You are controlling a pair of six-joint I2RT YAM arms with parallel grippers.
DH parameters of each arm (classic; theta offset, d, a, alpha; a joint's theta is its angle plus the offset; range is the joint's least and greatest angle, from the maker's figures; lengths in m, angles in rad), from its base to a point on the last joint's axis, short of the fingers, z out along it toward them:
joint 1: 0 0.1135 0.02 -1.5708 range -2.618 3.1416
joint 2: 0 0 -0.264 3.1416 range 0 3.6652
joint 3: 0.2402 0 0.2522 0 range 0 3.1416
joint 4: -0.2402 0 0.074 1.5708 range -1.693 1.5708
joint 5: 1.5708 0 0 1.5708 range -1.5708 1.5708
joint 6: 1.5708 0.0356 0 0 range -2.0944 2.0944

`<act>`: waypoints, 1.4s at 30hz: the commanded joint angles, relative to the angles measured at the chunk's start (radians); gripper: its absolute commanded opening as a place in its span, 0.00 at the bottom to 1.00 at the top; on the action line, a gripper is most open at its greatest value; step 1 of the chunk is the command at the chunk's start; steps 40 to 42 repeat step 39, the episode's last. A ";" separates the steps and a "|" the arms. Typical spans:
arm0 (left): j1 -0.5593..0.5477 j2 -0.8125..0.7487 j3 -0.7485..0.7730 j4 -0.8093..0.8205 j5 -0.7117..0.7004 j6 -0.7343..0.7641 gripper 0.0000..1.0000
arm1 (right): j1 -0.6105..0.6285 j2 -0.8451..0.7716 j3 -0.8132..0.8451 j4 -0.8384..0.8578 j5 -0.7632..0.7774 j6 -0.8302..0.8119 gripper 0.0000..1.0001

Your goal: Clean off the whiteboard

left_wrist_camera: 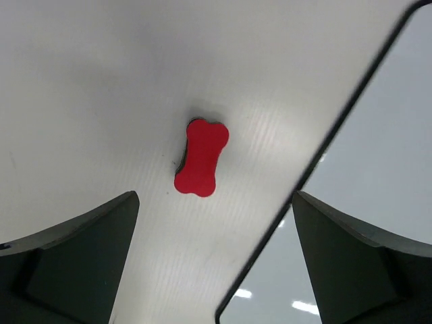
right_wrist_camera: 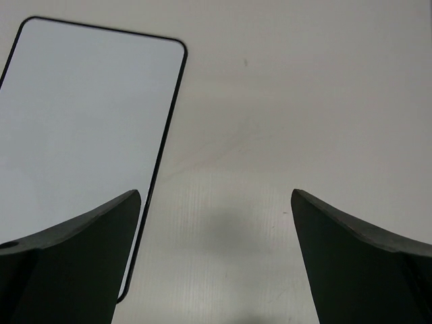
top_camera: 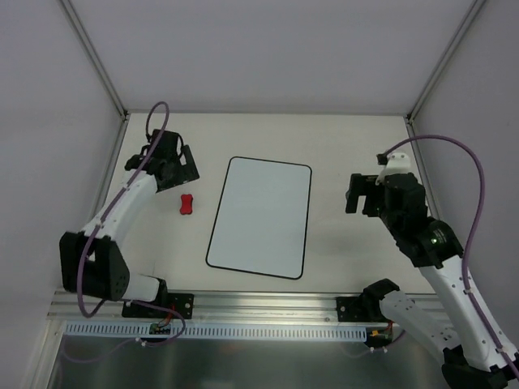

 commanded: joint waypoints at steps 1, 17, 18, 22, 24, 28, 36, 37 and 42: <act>0.009 -0.237 0.072 -0.054 0.017 0.078 0.99 | -0.002 -0.031 0.171 -0.063 0.194 -0.118 0.99; 0.007 -0.719 0.439 -0.101 -0.085 0.316 0.99 | -0.002 -0.073 0.553 0.046 0.441 -0.509 0.99; 0.007 -0.734 0.466 -0.103 -0.090 0.327 0.99 | -0.002 -0.082 0.564 0.055 0.447 -0.524 0.99; 0.007 -0.759 0.512 -0.103 -0.116 0.359 0.99 | -0.004 -0.102 0.561 0.099 0.458 -0.570 0.99; 0.007 -0.771 0.529 -0.103 -0.127 0.367 0.99 | -0.002 -0.109 0.564 0.122 0.453 -0.578 0.99; 0.007 -0.785 0.543 -0.103 -0.140 0.365 0.99 | -0.004 -0.120 0.567 0.158 0.407 -0.578 0.99; 0.004 -0.790 0.542 -0.101 -0.150 0.371 0.99 | -0.002 -0.114 0.564 0.175 0.364 -0.538 0.99; 0.004 -0.790 0.539 -0.101 -0.148 0.370 0.99 | -0.002 -0.112 0.566 0.175 0.360 -0.537 0.99; 0.004 -0.791 0.535 -0.101 -0.150 0.370 0.99 | -0.004 -0.114 0.566 0.181 0.352 -0.537 0.99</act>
